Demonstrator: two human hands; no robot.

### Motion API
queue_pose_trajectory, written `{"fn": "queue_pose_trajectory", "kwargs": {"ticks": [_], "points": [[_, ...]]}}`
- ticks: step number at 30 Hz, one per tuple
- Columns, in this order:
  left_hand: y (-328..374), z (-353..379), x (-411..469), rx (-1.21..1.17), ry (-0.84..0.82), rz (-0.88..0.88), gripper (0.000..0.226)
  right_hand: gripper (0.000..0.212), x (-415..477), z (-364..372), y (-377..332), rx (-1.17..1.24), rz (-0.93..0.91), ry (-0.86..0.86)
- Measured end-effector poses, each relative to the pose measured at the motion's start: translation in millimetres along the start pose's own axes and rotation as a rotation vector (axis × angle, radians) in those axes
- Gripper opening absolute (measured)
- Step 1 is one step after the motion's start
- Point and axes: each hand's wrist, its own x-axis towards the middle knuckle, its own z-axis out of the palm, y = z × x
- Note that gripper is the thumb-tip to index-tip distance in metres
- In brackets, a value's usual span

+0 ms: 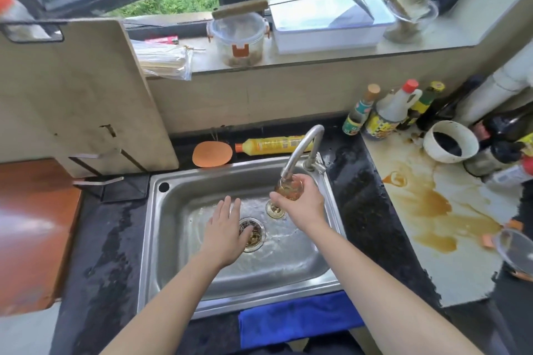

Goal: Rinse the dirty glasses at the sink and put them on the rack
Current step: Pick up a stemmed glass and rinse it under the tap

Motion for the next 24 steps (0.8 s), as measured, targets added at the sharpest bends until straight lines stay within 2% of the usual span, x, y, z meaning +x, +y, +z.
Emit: {"fn": "queue_pose_trajectory", "kwargs": {"ticks": [5, 10, 13, 15, 17, 20, 24], "points": [[15.0, 5.8, 9.7, -0.120, 0.008, 0.034, 0.075, 0.069, 7.5, -6.3, 5.3, 0.268, 0.073, -0.042], [21.8, 2.5, 10.7, -0.260, 0.013, 0.100, 0.070, 0.060, 6.6, -9.9, -0.8, 0.509, 0.156, -0.236], [20.6, -1.5, 13.0, -0.341, 0.065, 0.089, 0.049, 0.058, 5.8, -8.6, -3.0, 0.570, 0.168, -0.295], [18.2, -3.0, 14.1, -0.383, 0.116, 0.047, 0.028, 0.063, 5.4, -7.7, -3.4, 0.554, 0.151, -0.329], [15.8, -4.6, 13.8, -0.402, 0.120, 0.022, 0.018, 0.069, 5.3, -6.9, -3.6, 0.476, 0.103, -0.343], [14.1, -7.3, 11.8, -0.411, 0.095, 0.012, 0.013, 0.068, 7.4, -6.3, -1.1, 0.363, 0.034, -0.375], [13.0, -10.6, 11.5, -0.407, 0.077, 0.013, 0.016, 0.065, 11.9, -7.4, -0.4, 0.357, 0.019, -0.418]]}}
